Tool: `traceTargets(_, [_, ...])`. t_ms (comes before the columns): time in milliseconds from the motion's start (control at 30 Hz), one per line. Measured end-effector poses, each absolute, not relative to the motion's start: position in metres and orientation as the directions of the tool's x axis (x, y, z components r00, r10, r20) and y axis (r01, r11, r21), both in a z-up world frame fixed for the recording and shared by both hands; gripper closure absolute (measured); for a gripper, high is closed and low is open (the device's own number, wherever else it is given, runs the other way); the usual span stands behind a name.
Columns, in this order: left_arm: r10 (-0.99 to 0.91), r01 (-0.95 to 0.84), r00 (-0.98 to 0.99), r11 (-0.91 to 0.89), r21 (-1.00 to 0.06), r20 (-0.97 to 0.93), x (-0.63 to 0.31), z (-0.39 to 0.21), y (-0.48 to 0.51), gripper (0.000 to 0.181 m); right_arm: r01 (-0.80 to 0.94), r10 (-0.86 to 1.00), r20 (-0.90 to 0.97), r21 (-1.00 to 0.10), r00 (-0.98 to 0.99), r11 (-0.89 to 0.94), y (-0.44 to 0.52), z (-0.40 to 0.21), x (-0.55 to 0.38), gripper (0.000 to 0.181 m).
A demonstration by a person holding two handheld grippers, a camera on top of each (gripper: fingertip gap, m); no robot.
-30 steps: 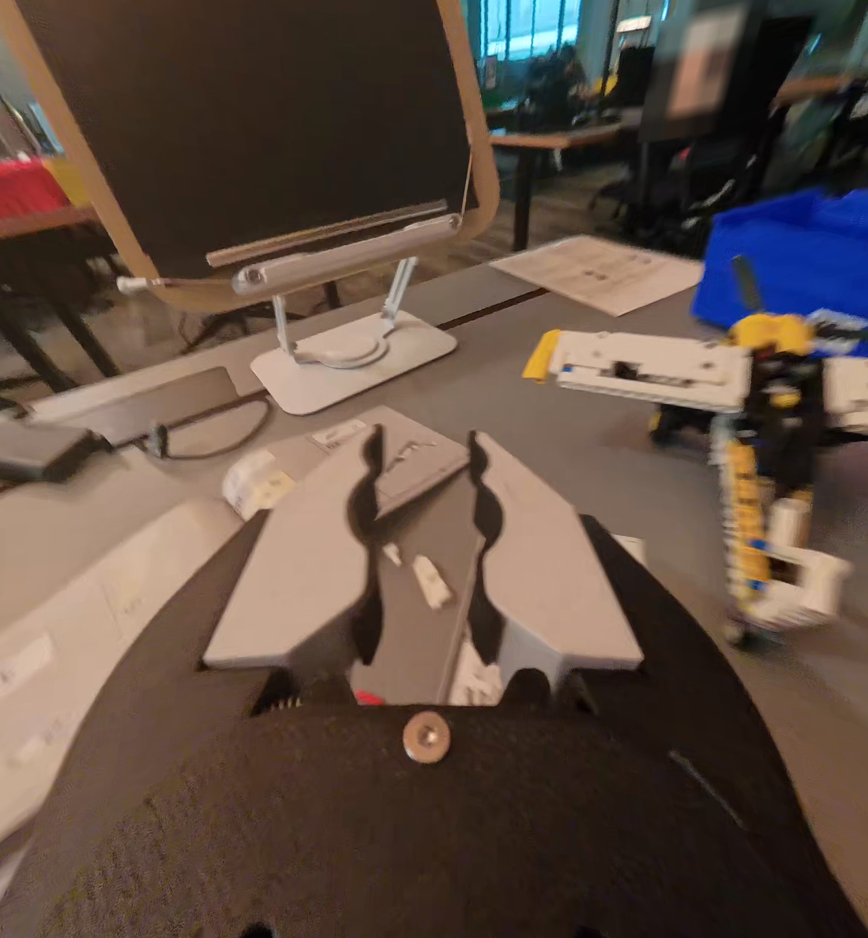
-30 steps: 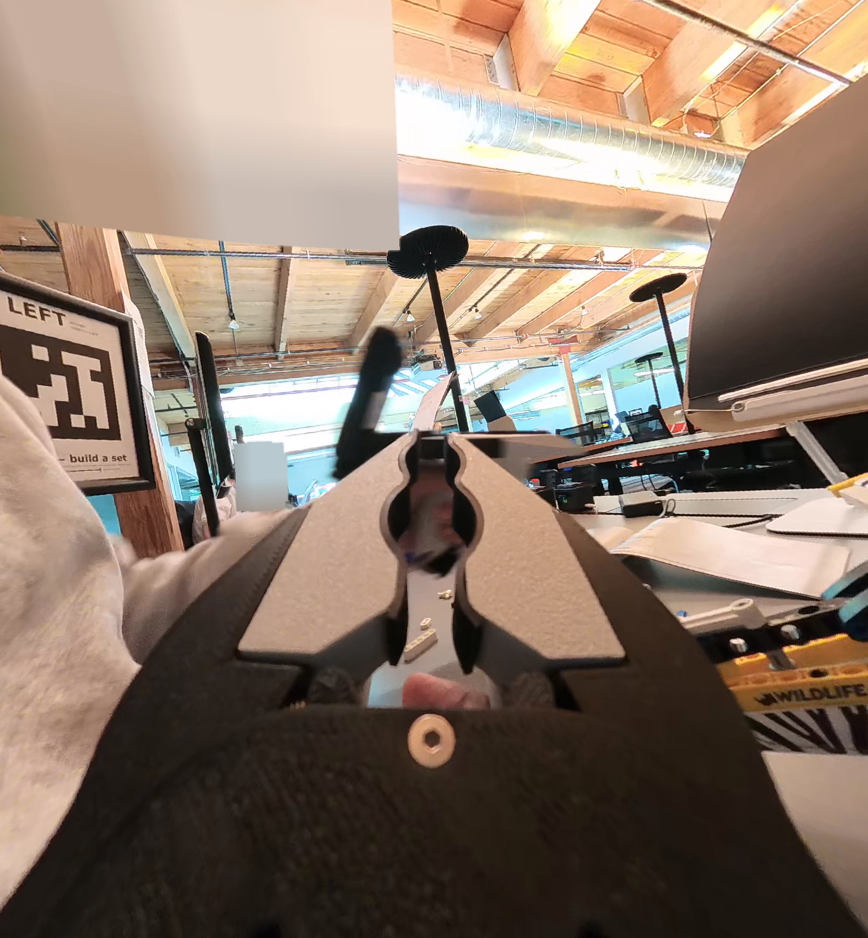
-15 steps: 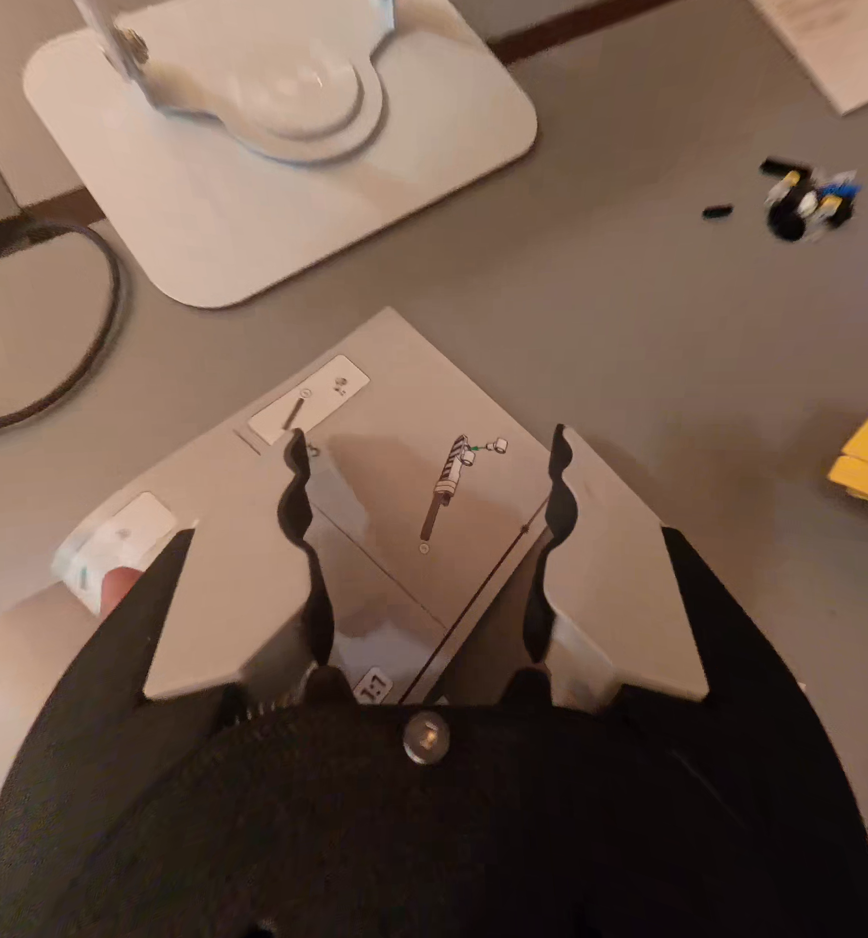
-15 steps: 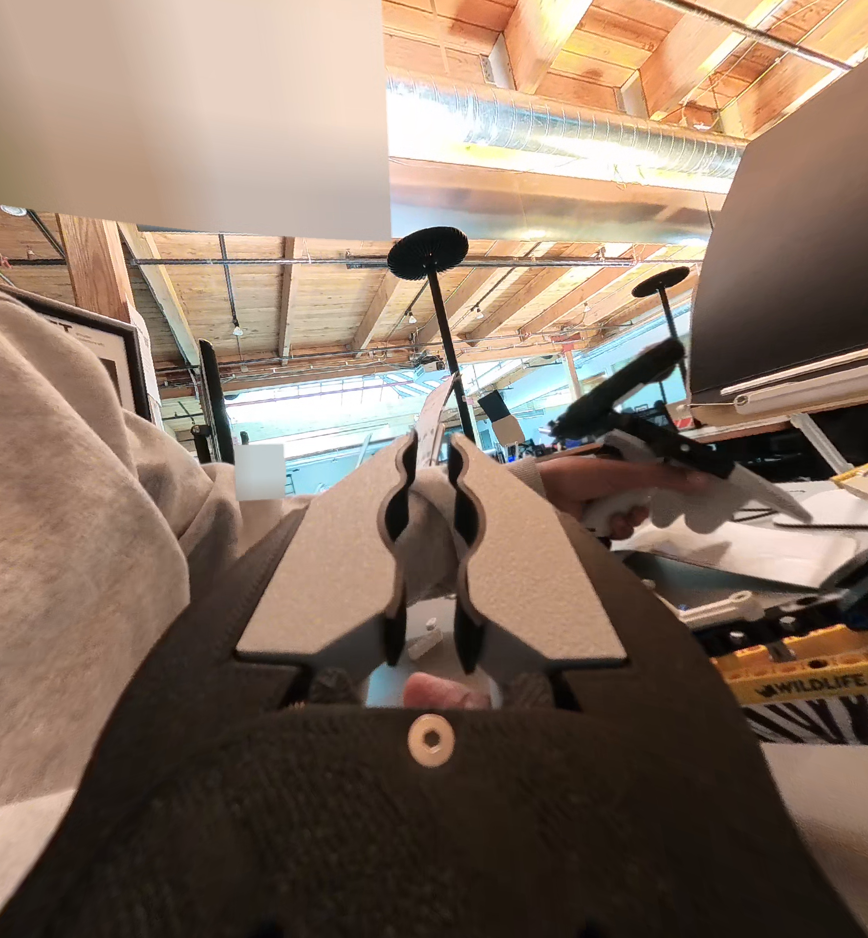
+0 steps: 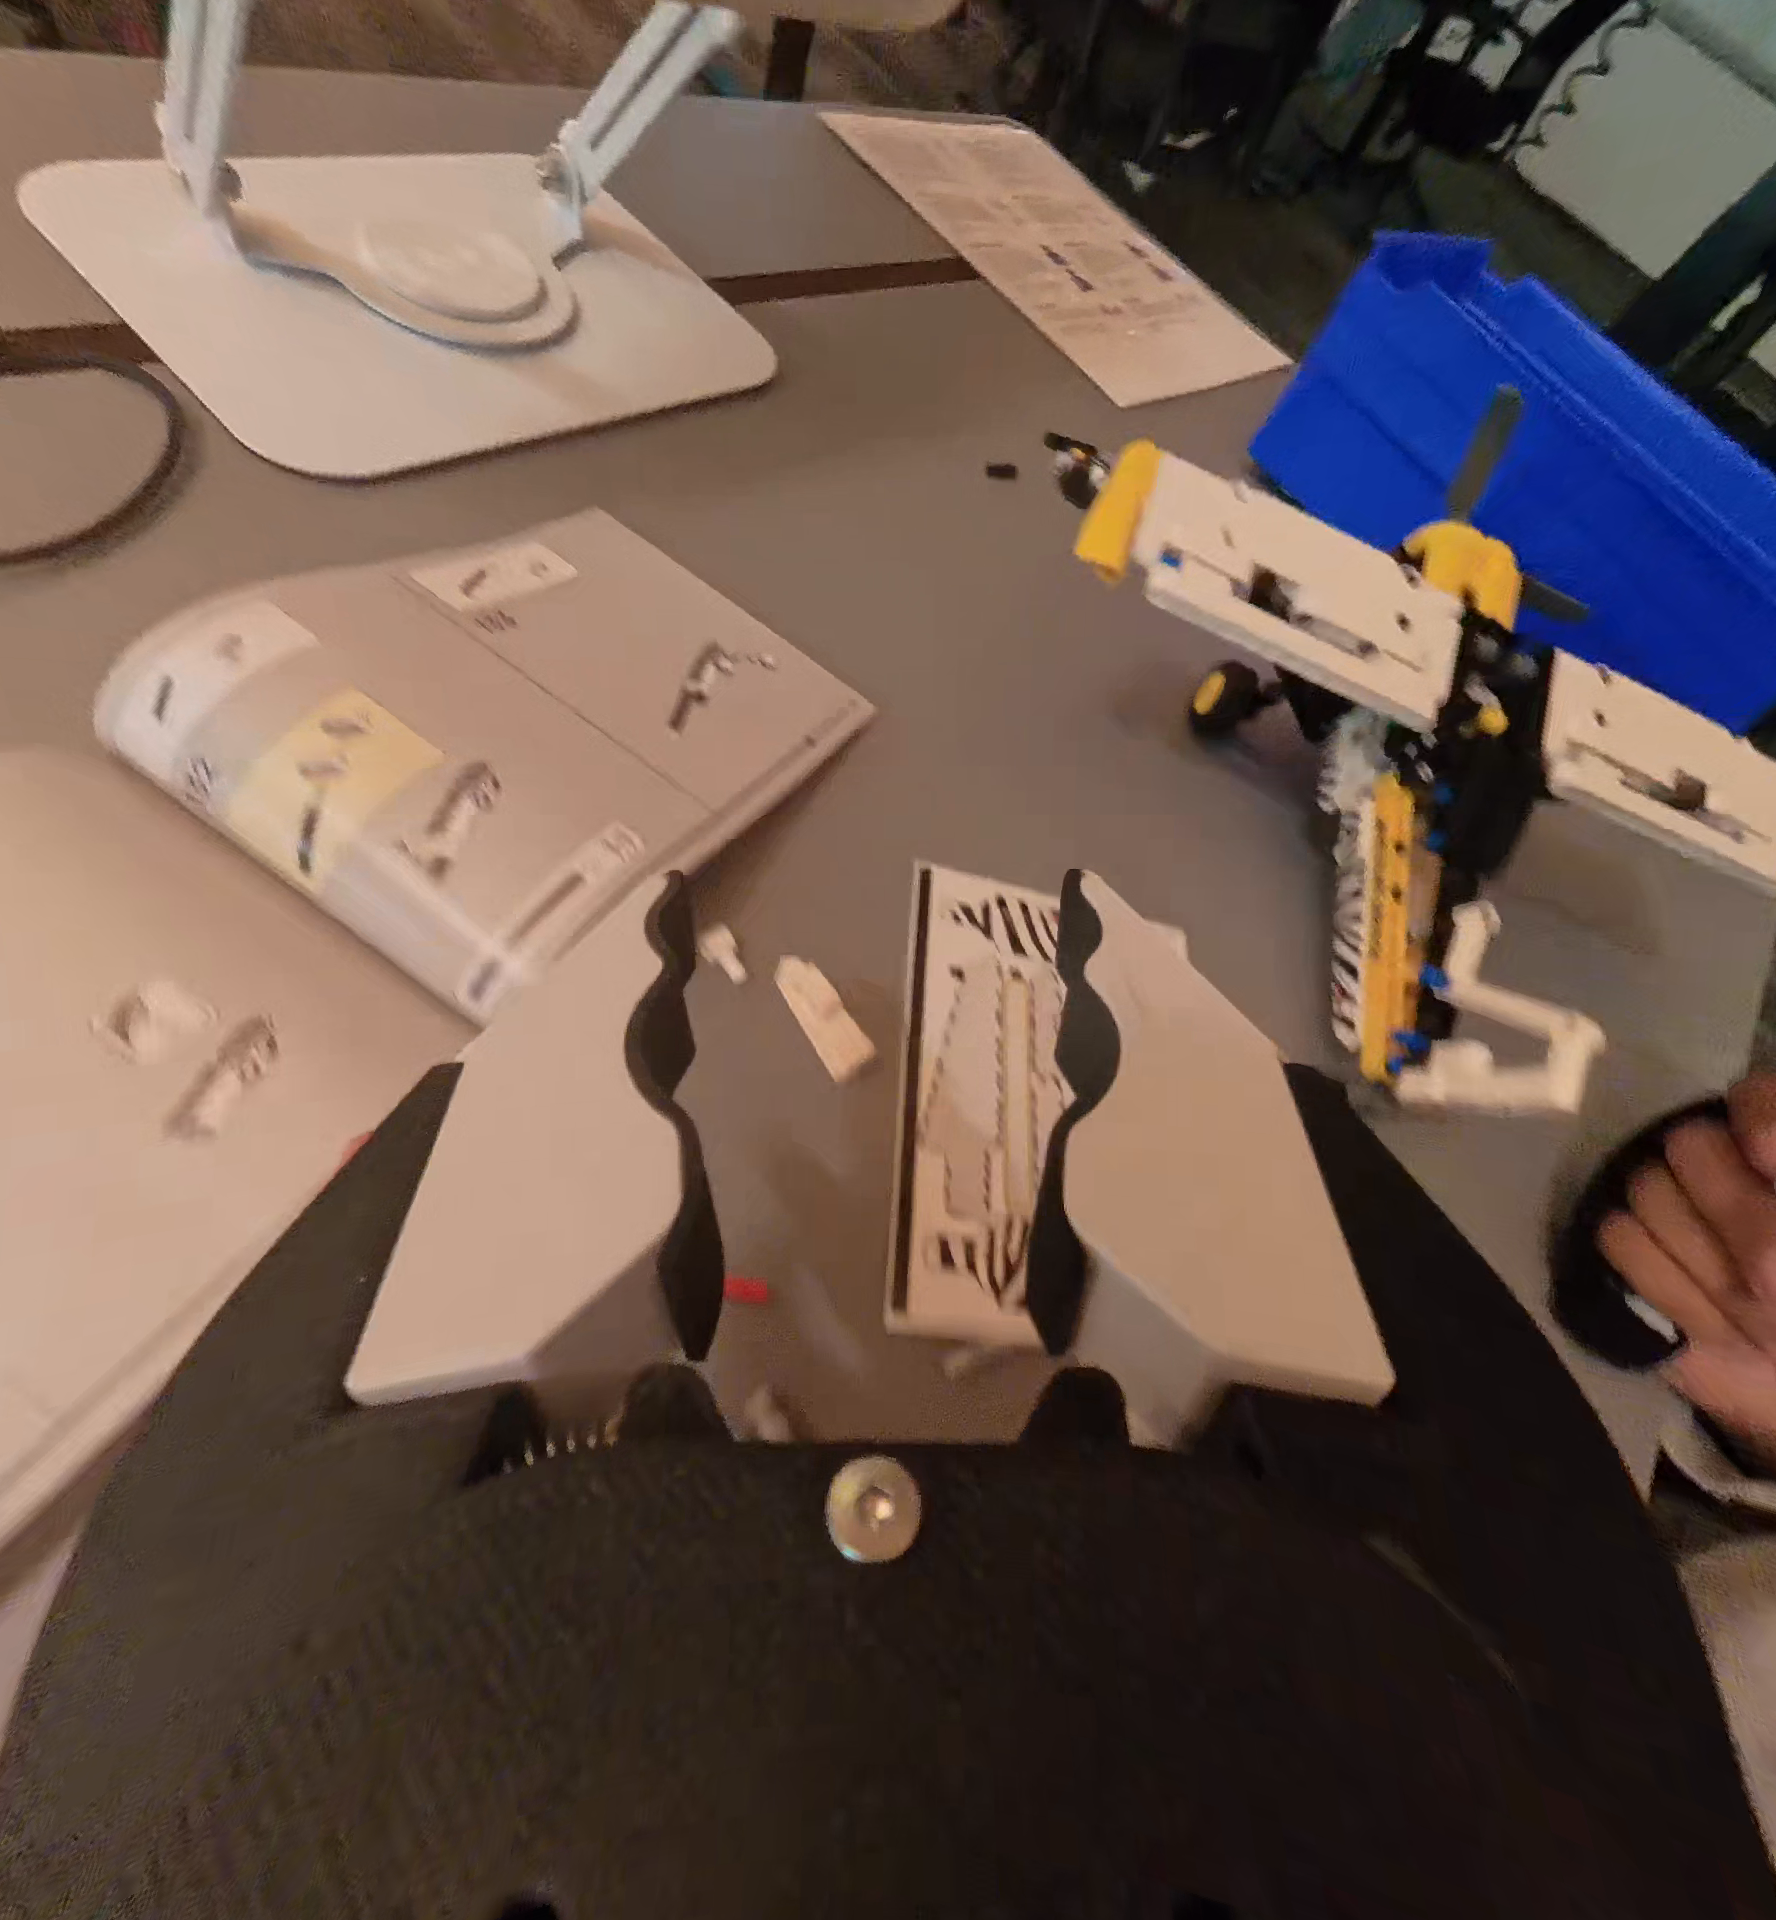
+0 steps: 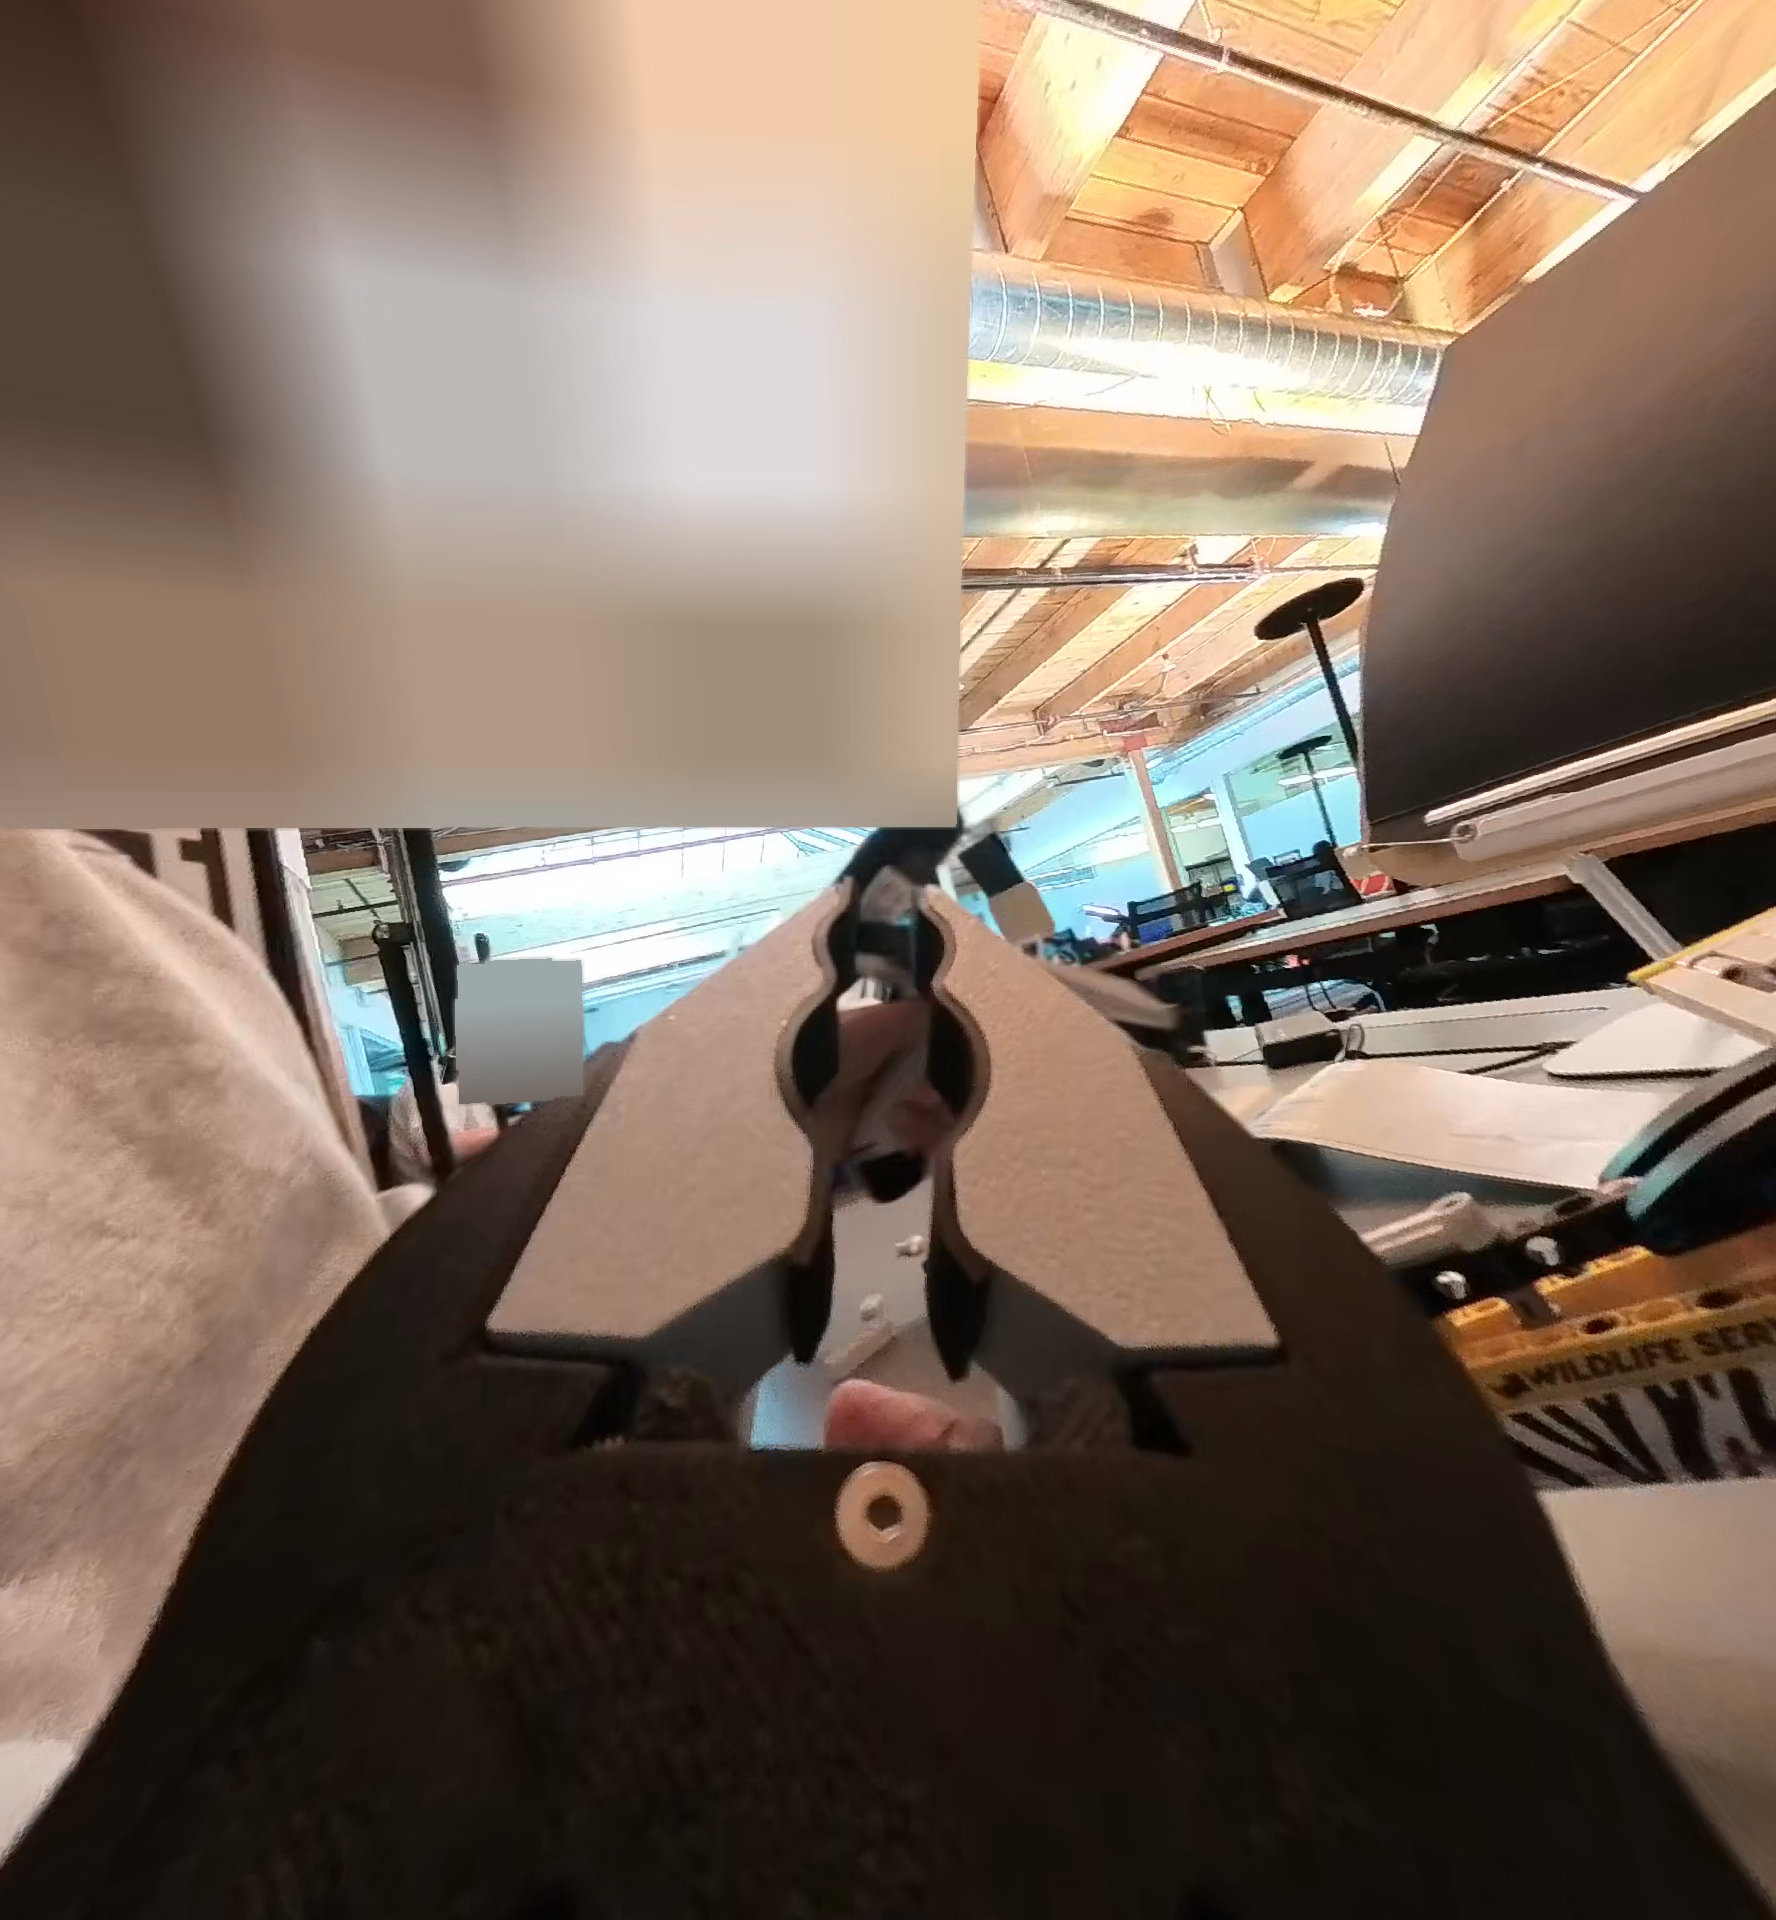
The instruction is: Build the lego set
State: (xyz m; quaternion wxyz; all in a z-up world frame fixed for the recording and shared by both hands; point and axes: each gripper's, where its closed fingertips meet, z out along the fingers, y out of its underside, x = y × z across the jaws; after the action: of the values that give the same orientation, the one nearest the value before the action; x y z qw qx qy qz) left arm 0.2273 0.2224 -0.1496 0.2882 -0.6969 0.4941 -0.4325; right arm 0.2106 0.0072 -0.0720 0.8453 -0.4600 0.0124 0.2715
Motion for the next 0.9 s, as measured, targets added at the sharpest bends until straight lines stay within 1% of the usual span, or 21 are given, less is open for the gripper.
traceTargets(33, [-0.939,-0.432,0.133,-0.344,-0.834,0.318,0.216,-0.152,0.214,0.111,-0.461,0.430,-0.274,-0.777,0.860,0.428,0.009,-0.073,0.212,0.173])
traceTargets(67, [-0.928,-0.426,0.135,-0.370,-0.826,0.346,0.204,-0.155,0.205,0.111,-0.449,0.413,-0.273,-0.786,0.869,0.426,0.011,-0.075,0.212,0.173])
traceTargets(100, [-0.900,-0.419,0.113,-0.427,-0.801,0.421,0.192,-0.154,0.188,0.112,-0.438,0.407,-0.266,-0.793,0.874,0.424,0.012,-0.075,0.210,0.171])
traceTargets(167, [-0.823,-0.394,-0.019,-0.516,-0.760,0.568,0.167,-0.139,0.143,0.112,-0.418,0.407,-0.245,-0.807,0.880,0.418,0.015,-0.075,0.205,0.172])
traceTargets(200, [-0.808,-0.389,-0.042,-0.529,-0.754,0.588,0.153,-0.137,0.129,0.114,-0.409,0.406,-0.237,-0.813,0.883,0.415,0.015,-0.075,0.203,0.171])
traceTargets(233, [-0.819,-0.387,-0.024,-0.521,-0.760,0.574,0.140,-0.140,0.123,0.113,-0.401,0.404,-0.230,-0.817,0.885,0.415,0.016,-0.076,0.202,0.171])
traceTargets(333, [-0.885,-0.376,0.139,-0.462,-0.803,0.444,0.104,-0.166,0.136,0.110,-0.385,0.400,-0.215,-0.825,0.891,0.413,0.019,-0.076,0.199,0.172])
traceTargets(433, [-0.886,-0.331,0.201,-0.462,-0.823,0.417,0.084,-0.178,0.145,0.113,-0.380,0.404,-0.211,-0.833,0.890,0.401,0.025,-0.076,0.195,0.172])
traceTargets(567, [-0.869,-0.329,0.179,-0.495,-0.804,0.461,0.082,-0.186,0.140,0.109,-0.346,0.407,-0.181,-0.858,0.896,0.380,0.029,-0.078,0.187,0.172])
traceTargets(667, [-0.893,-0.327,0.161,-0.451,-0.831,0.421,0.087,-0.186,0.134,0.109,-0.309,0.407,-0.146,-0.875,0.902,0.373,0.031,-0.079,0.180,0.172])
traceTargets(700, [-0.899,-0.318,0.144,-0.438,-0.841,0.414,0.087,-0.183,0.130,0.110,-0.302,0.427,-0.133,-0.884,0.894,0.357,0.033,-0.080,0.174,0.168])
traceTargets(733, [-0.904,-0.308,0.133,-0.427,-0.850,0.406,0.087,-0.181,0.128,0.111,-0.303,0.465,-0.130,-0.898,0.876,0.320,0.034,-0.082,0.167,0.166])
traceTargets(767, [-0.906,-0.300,0.136,-0.424,-0.855,0.401,0.086,-0.180,0.128,0.112,-0.309,0.507,-0.152,-0.920,0.848,0.241,0.037,-0.087,0.159,0.164])
traceTargets(800, [-0.904,-0.294,0.144,-0.428,-0.854,0.403,0.085,-0.180,0.129,0.111,-0.297,0.542,-0.187,-0.947,0.819,0.124,0.041,-0.097,0.152,0.158])
traceTargets(833, [-0.900,-0.291,0.147,-0.436,-0.852,0.410,0.084,-0.180,0.130,0.111,-0.263,0.557,-0.218,-0.965,0.801,0.000,0.045,-0.109,0.145,0.145])
traceTargets(867, [-0.895,-0.289,0.154,-0.445,-0.847,0.418,0.083,-0.181,0.131,0.111,-0.218,0.551,-0.240,-0.970,0.799,-0.106,0.048,-0.122,0.139,0.127])
traceTargets(900, [-0.890,-0.289,0.173,-0.456,-0.841,0.423,0.081,-0.183,0.134,0.112,-0.167,0.538,-0.248,-0.967,0.805,-0.195,0.050,-0.136,0.135,0.118])
